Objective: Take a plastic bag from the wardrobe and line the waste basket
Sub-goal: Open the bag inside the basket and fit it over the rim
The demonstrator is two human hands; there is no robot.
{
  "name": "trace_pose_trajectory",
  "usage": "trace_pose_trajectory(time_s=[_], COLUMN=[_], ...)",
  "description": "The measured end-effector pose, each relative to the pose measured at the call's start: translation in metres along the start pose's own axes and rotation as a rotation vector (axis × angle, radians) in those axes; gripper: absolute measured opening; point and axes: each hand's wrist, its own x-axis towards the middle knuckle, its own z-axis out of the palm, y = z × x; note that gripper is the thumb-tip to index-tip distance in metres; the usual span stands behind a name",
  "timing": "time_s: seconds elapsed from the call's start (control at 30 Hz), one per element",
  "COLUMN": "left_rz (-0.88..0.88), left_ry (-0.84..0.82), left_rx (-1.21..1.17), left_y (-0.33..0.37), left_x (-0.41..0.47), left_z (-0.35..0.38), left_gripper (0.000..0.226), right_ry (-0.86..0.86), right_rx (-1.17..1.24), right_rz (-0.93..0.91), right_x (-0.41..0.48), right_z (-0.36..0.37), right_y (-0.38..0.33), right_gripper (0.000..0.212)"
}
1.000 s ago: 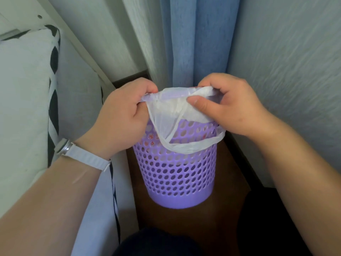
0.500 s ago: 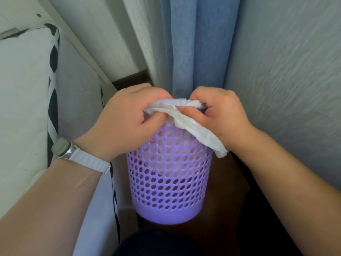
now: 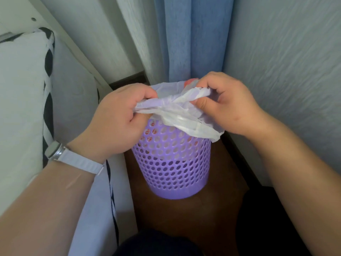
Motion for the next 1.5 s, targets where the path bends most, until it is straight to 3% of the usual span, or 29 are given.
trace_pose_trajectory(time_s=[0.07, 0.23, 0.33, 0.4, 0.6, 0.7, 0.77, 0.87, 0.93, 1.1, 1.17, 1.27, 1.4, 1.5], left_rz=[0.010, 0.097, 0.064, 0.036, -0.002, 0.024, 0.041, 0.072, 0.079, 0.177, 0.207, 0.248, 0.238, 0.108], left_ry=[-0.021, -0.135, -0.085, -0.037, -0.117, -0.108, -0.078, -0.041, -0.053, -0.103, -0.097, -0.111, -0.211, -0.287], left_rx=[-0.048, -0.105, -0.148, -0.048, 0.099, 0.169, 0.206, 0.286, 0.353, 0.392, 0.394, 0.408, 0.354, 0.271], left_y=[-0.001, -0.005, -0.003, -0.004, -0.011, -0.009, -0.009, -0.007, 0.002, 0.018, 0.016, 0.016, 0.005, -0.003], left_x=[0.000, -0.002, -0.001, 0.000, -0.001, -0.001, 0.000, -0.001, -0.004, -0.013, -0.016, -0.021, -0.023, -0.024], left_z=[-0.004, -0.010, -0.006, -0.001, 0.010, 0.019, 0.021, 0.027, 0.038, 0.062, 0.066, 0.073, 0.079, 0.081], left_gripper=[0.026, 0.060, 0.049, 0.042, 0.032, 0.027, 0.023, 0.015, 0.014, 0.027, 0.032, 0.035, 0.033, 0.034], right_ry=[0.037, 0.110, 0.119, 0.124, -0.020, -0.190, -0.127, 0.109, 0.173, 0.208, 0.161, 0.149, 0.173, 0.188], right_rx=[-0.052, -0.121, -0.117, -0.120, -0.090, -0.003, 0.098, 0.168, 0.174, 0.339, 0.424, 0.474, 0.433, 0.349], right_rz=[-0.028, -0.021, -0.022, -0.036, -0.062, 0.011, 0.049, 0.308, 0.527, 0.819, 0.913, 1.001, 1.041, 1.024], right_x=[-0.001, -0.001, -0.002, -0.003, -0.004, -0.007, -0.007, -0.004, -0.005, -0.016, -0.020, -0.025, -0.028, -0.030], right_z=[0.004, 0.005, 0.006, 0.010, 0.012, 0.003, -0.001, 0.001, 0.006, 0.012, 0.012, 0.015, 0.019, 0.019], right_y=[-0.001, -0.001, -0.002, -0.004, -0.003, 0.005, 0.010, 0.020, 0.030, 0.045, 0.052, 0.058, 0.065, 0.069], right_gripper=[0.028, 0.015, 0.013, 0.019, 0.024, 0.051, 0.052, 0.033, 0.025, 0.059, 0.044, 0.011, 0.009, 0.012])
